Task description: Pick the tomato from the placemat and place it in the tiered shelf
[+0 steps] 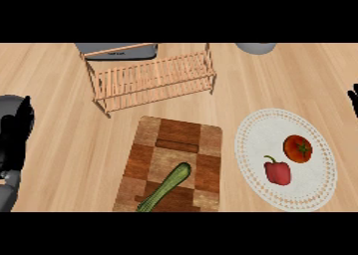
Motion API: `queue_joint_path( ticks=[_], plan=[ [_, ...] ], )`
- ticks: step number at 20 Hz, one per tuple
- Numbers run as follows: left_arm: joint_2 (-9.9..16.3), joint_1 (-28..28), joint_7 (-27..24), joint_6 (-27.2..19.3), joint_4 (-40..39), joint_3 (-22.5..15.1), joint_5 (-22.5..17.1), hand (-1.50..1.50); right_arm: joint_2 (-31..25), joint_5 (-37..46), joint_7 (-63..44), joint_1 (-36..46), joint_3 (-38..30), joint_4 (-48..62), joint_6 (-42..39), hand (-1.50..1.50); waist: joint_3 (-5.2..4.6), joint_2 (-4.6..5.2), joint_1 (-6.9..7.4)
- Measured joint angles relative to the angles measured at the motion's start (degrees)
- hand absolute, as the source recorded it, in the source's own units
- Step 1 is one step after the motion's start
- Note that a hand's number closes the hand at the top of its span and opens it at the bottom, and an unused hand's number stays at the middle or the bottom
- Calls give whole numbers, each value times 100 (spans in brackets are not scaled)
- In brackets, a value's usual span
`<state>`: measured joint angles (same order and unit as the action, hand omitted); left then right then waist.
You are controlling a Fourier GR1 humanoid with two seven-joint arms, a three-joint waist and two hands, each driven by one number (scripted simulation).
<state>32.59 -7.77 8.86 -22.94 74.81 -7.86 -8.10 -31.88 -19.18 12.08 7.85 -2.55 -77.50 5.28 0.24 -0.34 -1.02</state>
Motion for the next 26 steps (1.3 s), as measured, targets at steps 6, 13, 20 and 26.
queue_joint_path(
  ticks=[6, 13, 20, 26],
  plan=[
    [-398, 218, -297, 610, 359, -440, -118, 0, -543, 65, 716, -462, -723, 705, -299, -150, -13, 35, 7],
    [-885, 449, -728, 1240, 320, -945, -299, 0, -513, -7, 1439, -521, -1201, 2166, -611, -150, -7, 80, 96],
    [-984, 516, -887, 1498, 237, -976, -268, 0, -702, 175, 2614, -368, -1004, 2708, -2045, -150, -13, 51, 129],
    [-1056, 580, -831, 1509, 269, -942, -211, 0, -1151, 681, 1873, -607, -471, 1718, -2261, -150, -37, 17, 72]
  ],
)
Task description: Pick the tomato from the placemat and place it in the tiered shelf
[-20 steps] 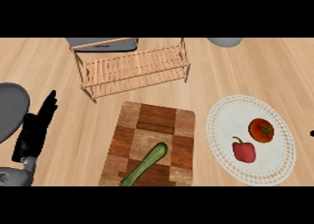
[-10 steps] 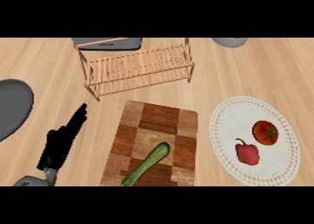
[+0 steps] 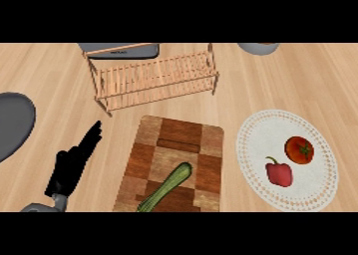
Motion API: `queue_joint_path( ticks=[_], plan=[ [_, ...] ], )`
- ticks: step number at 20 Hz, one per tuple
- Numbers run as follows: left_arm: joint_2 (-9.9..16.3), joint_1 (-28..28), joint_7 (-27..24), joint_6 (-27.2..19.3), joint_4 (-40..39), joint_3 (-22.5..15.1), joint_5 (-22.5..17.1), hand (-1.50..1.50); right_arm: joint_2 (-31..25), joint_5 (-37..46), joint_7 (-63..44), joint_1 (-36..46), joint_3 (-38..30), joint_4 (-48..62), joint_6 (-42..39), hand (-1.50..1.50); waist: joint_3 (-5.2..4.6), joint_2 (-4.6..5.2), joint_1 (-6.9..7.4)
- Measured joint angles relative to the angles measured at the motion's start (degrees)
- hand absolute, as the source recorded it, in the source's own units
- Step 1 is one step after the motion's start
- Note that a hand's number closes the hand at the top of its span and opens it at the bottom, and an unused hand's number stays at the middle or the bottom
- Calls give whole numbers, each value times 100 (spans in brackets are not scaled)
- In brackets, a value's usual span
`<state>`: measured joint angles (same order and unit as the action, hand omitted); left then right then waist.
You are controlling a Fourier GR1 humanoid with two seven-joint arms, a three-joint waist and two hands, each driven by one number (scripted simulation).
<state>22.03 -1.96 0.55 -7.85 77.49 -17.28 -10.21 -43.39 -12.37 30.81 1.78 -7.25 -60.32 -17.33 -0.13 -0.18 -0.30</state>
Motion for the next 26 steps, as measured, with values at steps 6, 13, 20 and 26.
queue_joint_path(
  ticks=[6, 13, 20, 26],
  plan=[
    [33, -10, -5, 38, -31, 21, 35, 0, -701, 1426, -1099, -135, 516, -840, 1102, -150, -23, -9, -11],
    [16, -4, 17, 93, 7, 54, 59, 0, -546, 2828, -3479, -58, 1346, -2209, 2070, -150, -12, -5, 22],
    [-110, -118, -47, 252, -176, 218, 136, 0, 184, 3630, -5318, 287, 2092, -3024, 1783, -150, 4, 12, 39],
    [-177, -3, -22, 353, -99, 363, 295, 0, 536, 4070, -6246, 146, 2210, -3466, 1354, -150, 10, 12, 27]
  ],
)
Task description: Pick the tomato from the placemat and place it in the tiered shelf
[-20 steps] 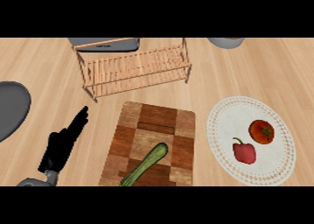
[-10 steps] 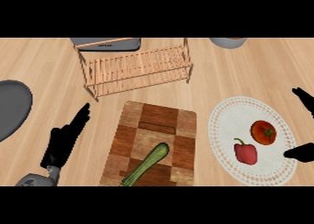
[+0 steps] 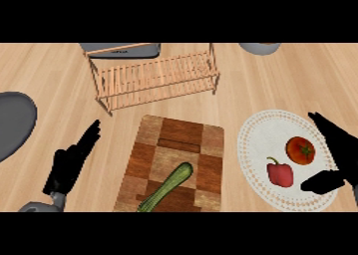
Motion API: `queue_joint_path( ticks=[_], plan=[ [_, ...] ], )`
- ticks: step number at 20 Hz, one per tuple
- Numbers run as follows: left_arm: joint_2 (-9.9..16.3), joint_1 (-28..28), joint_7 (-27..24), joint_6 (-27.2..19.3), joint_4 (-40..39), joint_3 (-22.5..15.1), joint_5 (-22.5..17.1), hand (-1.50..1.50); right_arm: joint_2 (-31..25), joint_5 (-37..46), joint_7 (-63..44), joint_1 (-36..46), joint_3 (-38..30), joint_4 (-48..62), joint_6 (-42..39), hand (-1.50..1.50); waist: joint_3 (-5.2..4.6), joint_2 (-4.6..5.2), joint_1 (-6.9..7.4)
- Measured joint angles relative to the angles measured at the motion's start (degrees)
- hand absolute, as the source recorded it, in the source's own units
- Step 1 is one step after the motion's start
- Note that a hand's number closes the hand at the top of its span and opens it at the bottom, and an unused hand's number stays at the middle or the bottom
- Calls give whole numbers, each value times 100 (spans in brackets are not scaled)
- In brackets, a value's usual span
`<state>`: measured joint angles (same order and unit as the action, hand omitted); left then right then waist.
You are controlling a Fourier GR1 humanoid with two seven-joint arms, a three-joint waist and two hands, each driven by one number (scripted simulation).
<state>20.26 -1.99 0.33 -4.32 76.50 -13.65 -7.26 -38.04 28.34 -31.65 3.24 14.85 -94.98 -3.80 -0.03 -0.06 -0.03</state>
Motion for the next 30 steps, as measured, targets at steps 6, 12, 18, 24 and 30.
queue_joint_path(
  ticks=[6, 12, 18, 24, 30],
  plan=[
    [-245, 47, 120, 51, 120, 100, 222, 0, 407, 620, -288, -62, -121, -21, -128, -150, 2, 3, 1],
    [-382, 14, 177, 227, 94, 318, 406, 0, 788, 1299, -287, -25, -240, 212, -221, -150, 3, 4, 4],
    [-467, -39, 234, 480, 79, 580, 523, 0, 1005, 1684, 155, -55, -529, 654, -284, -150, 4, 5, 3],
    [-606, -11, 184, 608, 20, 727, 718, 0, 1264, 2083, 502, 91, -729, 1203, -231, -150, 3, 5, 9],
    [-815, -28, 390, 614, 263, 796, 866, 0, 1535, 2424, 883, 425, -917, 2035, -35, -150, 3, 6, 18]
  ],
)
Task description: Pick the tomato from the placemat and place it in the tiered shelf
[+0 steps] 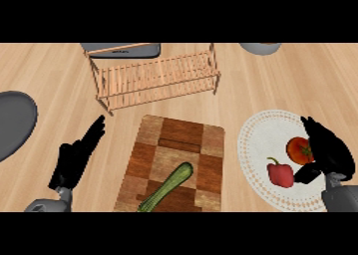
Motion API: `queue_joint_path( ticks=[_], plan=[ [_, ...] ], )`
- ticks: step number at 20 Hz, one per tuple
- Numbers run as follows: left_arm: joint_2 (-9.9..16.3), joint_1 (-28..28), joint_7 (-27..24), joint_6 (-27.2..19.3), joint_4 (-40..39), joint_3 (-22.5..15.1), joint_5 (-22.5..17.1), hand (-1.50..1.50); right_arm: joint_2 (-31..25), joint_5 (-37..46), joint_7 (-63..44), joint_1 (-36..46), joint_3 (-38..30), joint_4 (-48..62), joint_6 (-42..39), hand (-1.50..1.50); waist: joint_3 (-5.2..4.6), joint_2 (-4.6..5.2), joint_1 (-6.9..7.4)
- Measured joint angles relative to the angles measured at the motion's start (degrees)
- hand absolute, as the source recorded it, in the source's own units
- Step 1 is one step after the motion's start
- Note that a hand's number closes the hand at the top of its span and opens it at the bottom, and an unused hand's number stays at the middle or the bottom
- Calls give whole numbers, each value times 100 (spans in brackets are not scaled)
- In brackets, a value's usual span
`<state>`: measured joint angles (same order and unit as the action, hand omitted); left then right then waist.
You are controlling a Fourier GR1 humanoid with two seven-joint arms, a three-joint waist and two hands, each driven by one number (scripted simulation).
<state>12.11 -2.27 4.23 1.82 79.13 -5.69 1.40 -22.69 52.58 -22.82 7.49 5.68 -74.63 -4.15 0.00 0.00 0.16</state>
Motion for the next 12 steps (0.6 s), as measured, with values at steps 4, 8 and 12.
queue_joint_path(
  ticks=[4, 8, 12],
  plan=[
    [-51, 161, -60, 118, 41, 85, 104, 0, 147, 178, 113, 232, -148, 296, -52, 150, -2, -2, 0],
    [-102, 172, -154, 166, -46, 163, 182, 0, 261, 375, 385, 342, -95, 534, 26, 150, -44, -24, -3],
    [-142, 257, -163, 177, 29, 170, 258, 0, 274, 417, 815, 580, -189, 936, 169, 150, -64, -33, -1]
  ],
)
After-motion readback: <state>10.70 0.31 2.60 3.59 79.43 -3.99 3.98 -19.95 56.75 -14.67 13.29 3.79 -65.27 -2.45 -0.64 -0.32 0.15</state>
